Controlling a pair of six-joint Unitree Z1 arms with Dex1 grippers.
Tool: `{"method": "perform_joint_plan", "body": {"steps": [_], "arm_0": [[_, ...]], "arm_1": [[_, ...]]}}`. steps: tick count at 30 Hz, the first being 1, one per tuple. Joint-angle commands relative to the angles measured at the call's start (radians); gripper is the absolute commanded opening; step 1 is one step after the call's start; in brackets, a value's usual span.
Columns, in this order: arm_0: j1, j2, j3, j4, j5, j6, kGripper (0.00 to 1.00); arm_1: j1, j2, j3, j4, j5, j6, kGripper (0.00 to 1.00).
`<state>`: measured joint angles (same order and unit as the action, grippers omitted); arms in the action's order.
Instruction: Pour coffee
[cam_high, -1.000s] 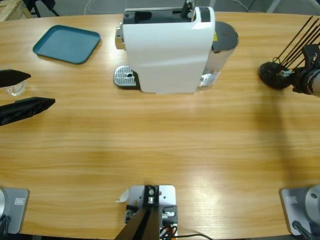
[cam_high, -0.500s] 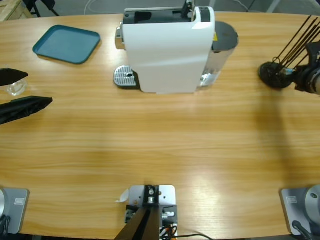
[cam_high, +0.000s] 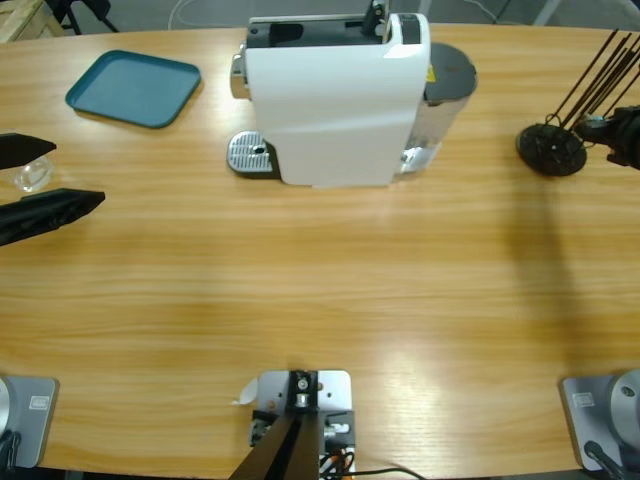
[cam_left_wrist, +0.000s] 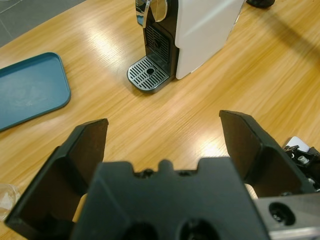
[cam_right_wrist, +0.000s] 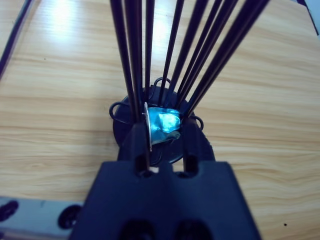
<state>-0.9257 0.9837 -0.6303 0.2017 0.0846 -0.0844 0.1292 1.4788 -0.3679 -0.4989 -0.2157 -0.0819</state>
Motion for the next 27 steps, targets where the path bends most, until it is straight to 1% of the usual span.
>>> {"method": "perform_joint_plan", "body": {"steps": [1, 7, 21, 22, 23, 24, 26, 27], "arm_0": [[0.007, 0.020, 0.027, -0.017, -0.008, -0.020, 0.954], [0.007, 0.021, 0.030, -0.019, -0.011, -0.028, 0.954], [0.007, 0.018, 0.034, -0.021, -0.013, -0.029, 0.954], [0.007, 0.018, 0.035, -0.021, -0.013, -0.029, 0.954], [0.007, 0.019, 0.035, -0.021, -0.013, -0.029, 0.954], [0.007, 0.020, 0.035, -0.021, -0.014, -0.029, 0.954], [0.007, 0.027, 0.033, -0.020, -0.013, -0.024, 0.954], [0.007, 0.029, 0.029, -0.016, -0.011, -0.014, 0.954]], "arm_1": [[0.049, -0.167, -0.139, 0.142, 0.018, 0.023, 0.000], [0.049, -0.252, -0.221, 0.279, 0.015, 0.040, 0.000], [0.054, -0.439, -0.309, 0.477, 0.019, 0.060, 0.000], [0.062, -0.457, -0.318, 0.492, 0.029, 0.067, 0.000], [0.073, -0.471, -0.326, 0.506, 0.060, 0.076, 0.000], [0.096, -0.482, -0.340, 0.522, 0.118, 0.094, 0.000], [0.179, -0.494, -0.369, 0.555, 0.180, 0.134, 0.000], [0.235, -0.499, -0.392, 0.583, 0.193, 0.173, 0.000]]}}
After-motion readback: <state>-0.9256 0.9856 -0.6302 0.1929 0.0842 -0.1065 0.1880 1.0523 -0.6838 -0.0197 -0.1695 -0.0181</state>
